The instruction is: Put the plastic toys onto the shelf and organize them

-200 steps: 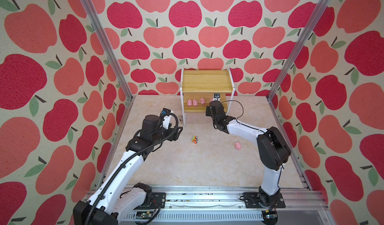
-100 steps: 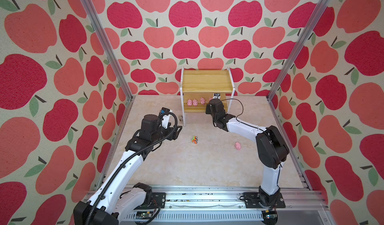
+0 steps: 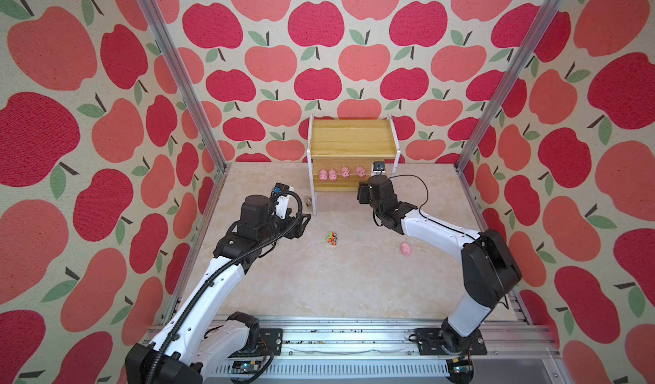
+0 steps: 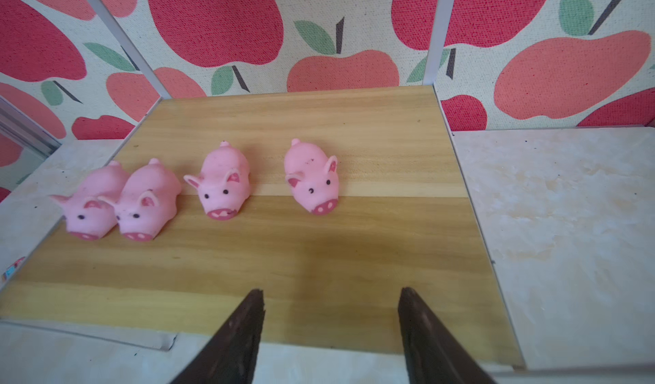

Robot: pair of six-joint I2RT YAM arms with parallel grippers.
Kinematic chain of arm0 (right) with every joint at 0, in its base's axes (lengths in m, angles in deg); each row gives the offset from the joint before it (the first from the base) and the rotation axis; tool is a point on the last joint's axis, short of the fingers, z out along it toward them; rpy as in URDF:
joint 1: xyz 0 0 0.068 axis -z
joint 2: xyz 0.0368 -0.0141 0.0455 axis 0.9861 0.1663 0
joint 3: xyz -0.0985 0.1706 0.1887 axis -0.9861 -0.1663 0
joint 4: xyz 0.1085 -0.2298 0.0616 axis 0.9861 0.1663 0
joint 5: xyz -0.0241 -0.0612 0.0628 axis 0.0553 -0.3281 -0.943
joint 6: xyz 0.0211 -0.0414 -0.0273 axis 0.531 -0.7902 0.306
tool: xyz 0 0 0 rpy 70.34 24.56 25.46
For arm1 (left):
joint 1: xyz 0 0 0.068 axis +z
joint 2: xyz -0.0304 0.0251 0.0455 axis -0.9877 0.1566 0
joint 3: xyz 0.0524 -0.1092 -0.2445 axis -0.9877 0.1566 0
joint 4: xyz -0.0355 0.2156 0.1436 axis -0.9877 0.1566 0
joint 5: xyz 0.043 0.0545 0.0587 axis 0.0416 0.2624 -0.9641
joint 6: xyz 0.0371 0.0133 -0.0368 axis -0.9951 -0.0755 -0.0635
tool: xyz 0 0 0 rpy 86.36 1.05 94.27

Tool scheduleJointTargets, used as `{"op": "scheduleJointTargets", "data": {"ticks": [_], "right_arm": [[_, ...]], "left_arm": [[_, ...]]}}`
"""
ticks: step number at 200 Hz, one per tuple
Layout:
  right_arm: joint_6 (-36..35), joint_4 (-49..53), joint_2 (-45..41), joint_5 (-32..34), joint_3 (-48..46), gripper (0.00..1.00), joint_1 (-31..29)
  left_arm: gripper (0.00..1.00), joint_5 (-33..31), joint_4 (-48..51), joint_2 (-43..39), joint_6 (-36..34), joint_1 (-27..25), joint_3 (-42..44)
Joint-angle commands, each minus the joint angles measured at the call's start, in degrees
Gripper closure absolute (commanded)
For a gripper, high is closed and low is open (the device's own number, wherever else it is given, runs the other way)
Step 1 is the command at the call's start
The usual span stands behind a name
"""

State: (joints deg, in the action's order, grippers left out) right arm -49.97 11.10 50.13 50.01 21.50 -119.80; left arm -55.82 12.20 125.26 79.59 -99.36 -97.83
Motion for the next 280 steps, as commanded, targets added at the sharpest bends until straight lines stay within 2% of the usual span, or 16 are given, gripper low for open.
{"op": "scheduleJointTargets", "data": {"ticks": [1, 38, 72, 110, 142, 167, 181, 214, 248, 280], "right_arm": [[1.39, 2.25, -4.71, -4.08, -3.75, 0.32, -0.72], [3.20, 6.18, -10.59, -7.54, -9.74, 0.30, -1.49], [2.94, 9.82, -17.40, -6.33, -16.83, 0.29, -1.85], [3.52, 11.22, -26.63, -7.36, -24.08, 0.29, 1.36], [1.97, 11.28, -30.96, -17.20, -24.93, 0.29, 8.90], [4.29, 9.70, -31.19, -27.09, -23.95, 0.34, 17.82], [6.53, 8.36, -29.38, -33.27, -22.35, 0.38, 22.98], [11.71, 4.98, -17.70, -50.33, -12.85, 0.60, 33.20], [15.34, 4.78, -4.35, -60.79, 0.80, 0.73, 37.47], [16.30, 8.09, 6.94, -66.38, 13.54, 0.77, 37.80]], "left_arm": [[0.21, 0.31, -0.51, 0.57, 0.87, 0.35, 0.53], [0.18, -0.81, -0.27, 1.55, 0.89, 0.35, 0.66], [0.09, -1.81, 0.02, 3.10, 1.20, 0.27, 0.58], [0.08, -1.85, -0.03, 4.62, 1.91, 0.24, 0.41], [0.09, -1.26, -0.07, 6.86, 3.61, 1.32, 0.05], [0.10, 1.01, -0.59, 7.92, 6.35, 4.15, -0.36], [0.11, 2.54, -1.23, 8.40, 8.31, 6.16, -0.47], [0.16, 6.27, -2.01, 11.14, 12.04, 9.70, -1.68], [0.19, 8.35, -0.35, 14.35, 13.78, 12.17, -5.09], [0.20, 10.09, 1.36, 17.09, 14.58, 14.95, -8.19]]}}
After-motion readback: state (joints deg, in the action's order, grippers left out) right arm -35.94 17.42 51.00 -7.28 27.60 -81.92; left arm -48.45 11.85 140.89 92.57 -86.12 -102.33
